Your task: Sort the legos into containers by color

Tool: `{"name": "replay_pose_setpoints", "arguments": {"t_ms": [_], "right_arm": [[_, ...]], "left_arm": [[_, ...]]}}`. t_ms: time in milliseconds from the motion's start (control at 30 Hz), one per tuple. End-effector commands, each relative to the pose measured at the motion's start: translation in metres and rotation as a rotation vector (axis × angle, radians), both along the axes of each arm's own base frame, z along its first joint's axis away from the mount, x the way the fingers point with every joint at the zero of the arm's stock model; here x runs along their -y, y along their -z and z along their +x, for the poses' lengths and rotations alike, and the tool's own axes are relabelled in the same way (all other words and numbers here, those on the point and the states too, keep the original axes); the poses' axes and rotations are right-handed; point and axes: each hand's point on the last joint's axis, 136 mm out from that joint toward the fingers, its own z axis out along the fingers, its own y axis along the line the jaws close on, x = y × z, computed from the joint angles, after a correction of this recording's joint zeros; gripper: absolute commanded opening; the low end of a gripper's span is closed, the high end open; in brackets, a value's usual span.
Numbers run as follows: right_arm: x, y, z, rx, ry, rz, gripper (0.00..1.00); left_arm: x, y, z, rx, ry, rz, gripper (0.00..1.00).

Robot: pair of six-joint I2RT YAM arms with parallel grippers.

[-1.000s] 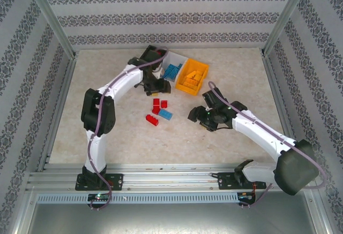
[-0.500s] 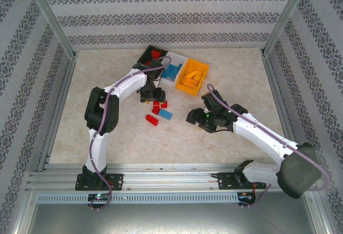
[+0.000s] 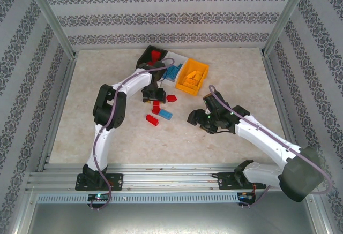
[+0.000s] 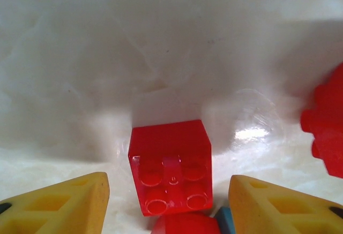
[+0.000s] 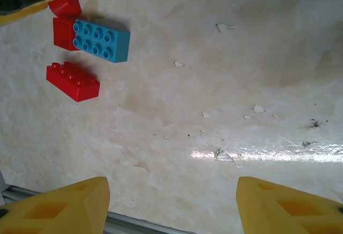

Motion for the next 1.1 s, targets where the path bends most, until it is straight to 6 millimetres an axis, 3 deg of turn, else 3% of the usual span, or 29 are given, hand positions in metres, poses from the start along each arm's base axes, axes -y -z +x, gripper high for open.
{"name": "replay_pose_setpoints", "arguments": {"t_ms": [0, 100, 267, 333, 467, 633, 800, 1067], "right_arm": [[0.001, 0.001, -0.008, -0.006, -0.019, -0.005, 0.64], [0.003, 0.002, -0.009, -0.006, -0.019, -0.007, 0.64], [0.004, 0.002, -0.009, -0.005, -0.024, 0.0, 0.64], [0.004, 0.003, -0.01, -0.007, -0.03, 0.006, 0.64], [0.001, 0.002, -0.011, -0.005, -0.047, 0.021, 0.64], [0.002, 0.004, -0.015, -0.005, -0.059, 0.024, 0.64], [0.0, 0.007, -0.01, -0.016, -0.048, 0.016, 0.64], [-0.027, -0.023, 0.014, 0.012, -0.05, -0.016, 0.64]], "left_arm": [[-0.011, 0.009, -0.01, -0.059, -0.019, 0.05, 0.58], [-0.012, 0.014, -0.014, -0.075, -0.024, 0.052, 0.54], [-0.014, 0.016, -0.018, -0.085, -0.036, 0.054, 0.36], [-0.015, 0.013, -0.018, -0.078, -0.039, 0.052, 0.33], [-0.016, 0.001, -0.017, -0.065, -0.054, 0.037, 0.33], [-0.022, -0.033, -0.007, -0.017, -0.157, -0.085, 0.33], [-0.029, -0.075, 0.026, 0.054, -0.306, -0.321, 0.32], [-0.036, -0.114, 0.108, 0.186, -0.505, -0.67, 0.32]]}}
